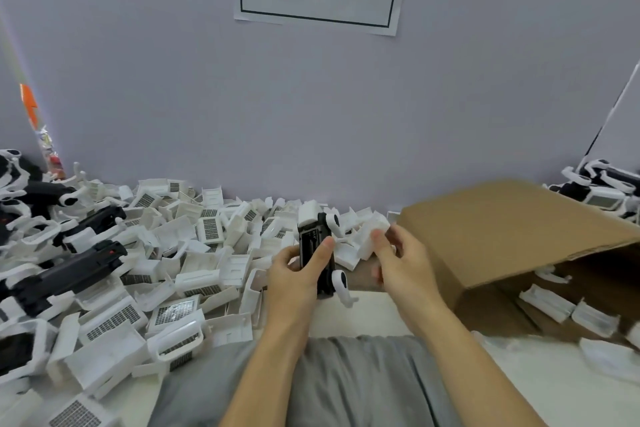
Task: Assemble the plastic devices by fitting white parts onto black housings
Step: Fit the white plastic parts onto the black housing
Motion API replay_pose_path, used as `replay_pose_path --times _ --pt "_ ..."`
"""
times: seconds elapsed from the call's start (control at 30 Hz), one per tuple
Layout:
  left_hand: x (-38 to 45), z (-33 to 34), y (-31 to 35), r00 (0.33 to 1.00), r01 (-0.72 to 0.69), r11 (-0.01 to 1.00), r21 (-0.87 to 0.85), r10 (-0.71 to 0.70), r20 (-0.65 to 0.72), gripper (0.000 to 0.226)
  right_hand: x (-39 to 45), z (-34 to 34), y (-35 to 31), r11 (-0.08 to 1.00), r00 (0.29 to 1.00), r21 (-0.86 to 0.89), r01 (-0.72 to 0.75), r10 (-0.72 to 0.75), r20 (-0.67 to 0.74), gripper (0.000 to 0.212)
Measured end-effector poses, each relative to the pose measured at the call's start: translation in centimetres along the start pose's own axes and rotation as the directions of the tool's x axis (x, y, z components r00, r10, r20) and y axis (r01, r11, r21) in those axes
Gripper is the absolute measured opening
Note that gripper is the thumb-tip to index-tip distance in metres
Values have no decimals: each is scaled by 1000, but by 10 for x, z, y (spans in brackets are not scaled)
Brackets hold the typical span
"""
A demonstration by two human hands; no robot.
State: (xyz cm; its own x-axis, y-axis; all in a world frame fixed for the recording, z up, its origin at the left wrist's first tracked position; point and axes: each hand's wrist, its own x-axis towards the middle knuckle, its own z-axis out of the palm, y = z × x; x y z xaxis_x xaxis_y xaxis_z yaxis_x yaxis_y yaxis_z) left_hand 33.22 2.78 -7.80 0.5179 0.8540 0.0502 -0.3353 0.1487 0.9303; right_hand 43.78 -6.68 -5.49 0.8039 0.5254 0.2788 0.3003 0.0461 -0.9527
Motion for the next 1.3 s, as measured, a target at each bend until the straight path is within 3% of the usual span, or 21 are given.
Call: replay_pose_path --times 0.1,0.17,0.23,0.37,0.43,0.5,0.57,0.63,0.73,0.87,0.97,1.07,1.2,1.3 --pt "1 2 -6 1000 18 996 91 -16 -20 48 -15 4 5 990 1000 140 -19 17 14 23" --pt "1 4 -8 1000 25 994 106 -23 -21 45 -20 8 7 985 999 170 29 -33 20 16" --pt "2 5 -9 999 31 994 103 -30 -18 39 -21 9 9 986 997 153 71 -76 21 16" --pt "2 5 -11 999 18 995 94 -21 34 31 -18 5 15 987 986 -18 160 -159 51 40" --pt "0 6 -12 998 11 991 131 -19 60 31 -21 5 14 972 966 -10 236 -234 108 46" --pt "-2 7 -14 996 -1 985 171 -14 89 31 -24 6 11 972 958 47 229 -234 168 42" --pt "-3 7 -16 992 -13 978 208 -14 127 26 -24 10 9 974 960 79 214 -224 167 25" --pt "-3 6 -20 986 -30 965 260 -14 168 21 -22 12 12 963 960 11 270 -270 81 16" --pt "-1 4 -24 975 -46 952 302 -23 221 23 -18 13 16 935 946 -142 324 -324 21 23" --pt "1 2 -22 975 -42 966 256 -16 221 25 -15 10 21 936 948 -186 297 -313 -63 34" --pt "-2 5 -19 975 -12 985 175 -27 219 31 -16 10 20 911 939 -258 323 -343 -35 34" --pt "-4 8 -20 979 -30 982 187 -8 202 19 -19 16 20 889 938 -310 337 -345 29 30" --pt "-5 9 -21 971 -110 966 235 54 231 15 -21 22 18 863 918 -356 359 -395 -33 23" --pt "-7 9 -18 971 -147 965 217 99 217 16 -22 24 17 828 904 -404 390 -428 -4 20"
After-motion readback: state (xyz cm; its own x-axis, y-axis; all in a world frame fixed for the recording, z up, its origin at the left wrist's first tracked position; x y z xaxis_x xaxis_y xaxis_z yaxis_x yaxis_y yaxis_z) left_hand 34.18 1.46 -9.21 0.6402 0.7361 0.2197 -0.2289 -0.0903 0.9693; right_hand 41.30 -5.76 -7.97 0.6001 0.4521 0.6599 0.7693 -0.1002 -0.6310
